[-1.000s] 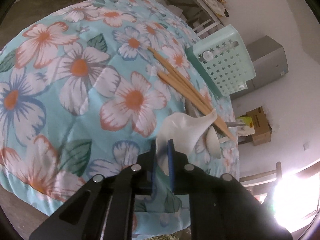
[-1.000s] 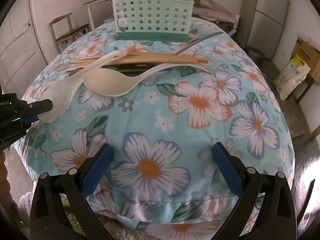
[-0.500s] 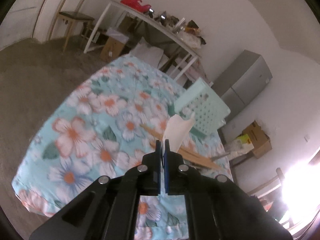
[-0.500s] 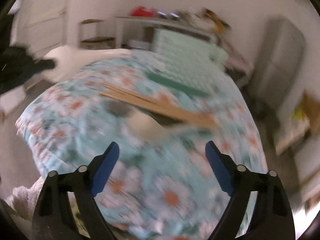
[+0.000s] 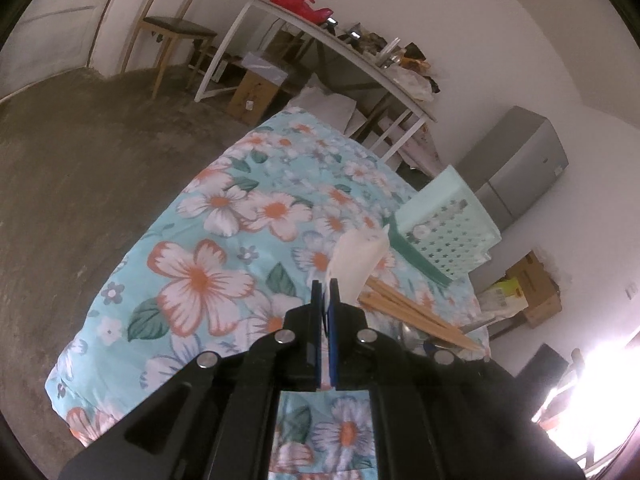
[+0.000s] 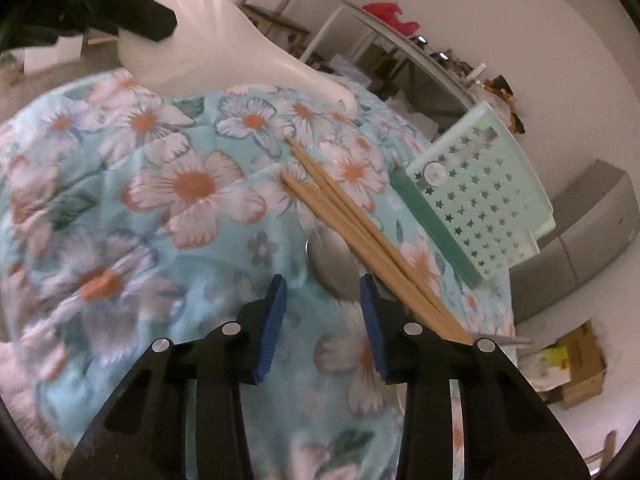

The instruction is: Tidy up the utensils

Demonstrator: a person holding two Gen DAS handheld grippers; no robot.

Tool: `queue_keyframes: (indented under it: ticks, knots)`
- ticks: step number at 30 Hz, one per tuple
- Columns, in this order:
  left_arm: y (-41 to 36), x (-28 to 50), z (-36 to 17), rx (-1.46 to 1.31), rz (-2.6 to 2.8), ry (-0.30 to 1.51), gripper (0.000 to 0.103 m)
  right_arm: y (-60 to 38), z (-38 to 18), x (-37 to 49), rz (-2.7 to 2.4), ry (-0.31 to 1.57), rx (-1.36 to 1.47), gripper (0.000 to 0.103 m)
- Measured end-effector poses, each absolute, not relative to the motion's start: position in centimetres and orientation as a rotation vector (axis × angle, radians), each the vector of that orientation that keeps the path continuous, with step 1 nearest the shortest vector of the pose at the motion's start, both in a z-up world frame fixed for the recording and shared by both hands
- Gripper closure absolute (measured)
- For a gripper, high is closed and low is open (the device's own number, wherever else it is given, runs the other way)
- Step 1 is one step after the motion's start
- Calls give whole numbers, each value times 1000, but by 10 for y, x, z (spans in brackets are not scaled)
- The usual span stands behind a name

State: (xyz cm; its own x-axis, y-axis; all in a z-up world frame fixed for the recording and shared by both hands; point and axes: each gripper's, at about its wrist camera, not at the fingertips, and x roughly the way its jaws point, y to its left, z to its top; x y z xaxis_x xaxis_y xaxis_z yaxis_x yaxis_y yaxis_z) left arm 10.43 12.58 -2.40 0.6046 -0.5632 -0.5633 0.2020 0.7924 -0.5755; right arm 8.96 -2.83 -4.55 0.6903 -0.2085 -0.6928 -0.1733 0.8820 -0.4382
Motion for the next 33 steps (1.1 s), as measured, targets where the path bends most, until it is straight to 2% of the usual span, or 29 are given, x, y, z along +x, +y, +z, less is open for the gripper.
queue_keyframes:
  ticks: [4,9,12,22,33]
  knots:
    - [129,110,-31,-501,-449,824,101,-21,-53,102,-56,815,-573,73]
    - [134,109,-33,-509,-433,823,101,-21,-58,120,-85,837,-588,94]
    - [137,107,-32,-508,-424,815,101,-20,-59,123,-98,830,-602,98]
    - [144,102,-17,-489,-398,771,102,-26,-4,93,-9,687,-453,101]
    - [136,95,9,-435,-413,699,102,-77,72,81,125,537,-82,102]
